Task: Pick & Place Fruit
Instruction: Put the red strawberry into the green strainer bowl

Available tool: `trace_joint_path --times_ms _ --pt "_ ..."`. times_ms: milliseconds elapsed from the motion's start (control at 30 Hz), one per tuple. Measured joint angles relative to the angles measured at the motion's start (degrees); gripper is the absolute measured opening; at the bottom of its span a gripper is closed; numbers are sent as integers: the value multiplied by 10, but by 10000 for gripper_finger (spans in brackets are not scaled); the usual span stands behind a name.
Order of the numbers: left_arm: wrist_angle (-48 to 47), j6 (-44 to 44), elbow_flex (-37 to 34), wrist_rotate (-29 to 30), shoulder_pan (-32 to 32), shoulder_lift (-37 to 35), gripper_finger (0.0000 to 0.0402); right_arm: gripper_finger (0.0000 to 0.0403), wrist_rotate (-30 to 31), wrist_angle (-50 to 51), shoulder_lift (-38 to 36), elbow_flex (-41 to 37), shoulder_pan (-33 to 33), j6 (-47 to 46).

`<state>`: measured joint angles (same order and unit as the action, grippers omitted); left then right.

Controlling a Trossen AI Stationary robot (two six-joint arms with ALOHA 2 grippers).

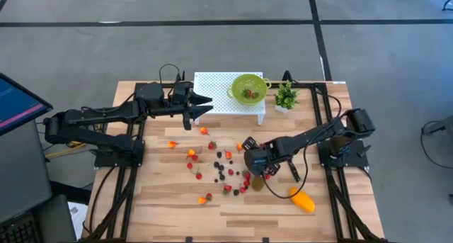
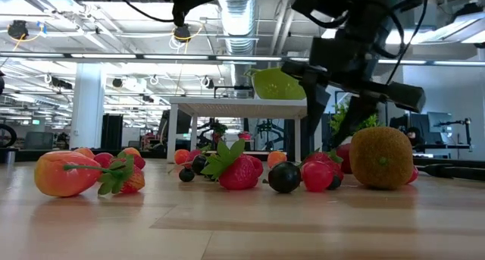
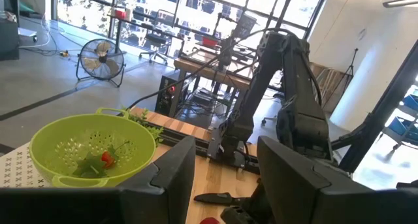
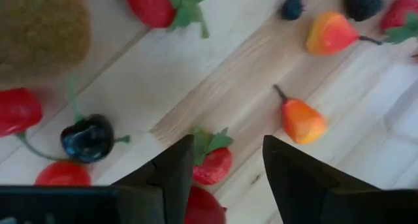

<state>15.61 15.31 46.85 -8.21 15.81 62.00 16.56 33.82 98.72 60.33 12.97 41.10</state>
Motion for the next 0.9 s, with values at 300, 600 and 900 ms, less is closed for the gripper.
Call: trace_joint_path --times_ms 300,600,900 --pt "4 0 0 0 0 0 159 177 -1 -44 0 -30 0 5" --pt "5 0 0 0 0 0 159 156 -2 -78 0 -45 -2 6" --pt "9 0 0 0 0 0 159 105 -17 -89 38 -44 -11 5"
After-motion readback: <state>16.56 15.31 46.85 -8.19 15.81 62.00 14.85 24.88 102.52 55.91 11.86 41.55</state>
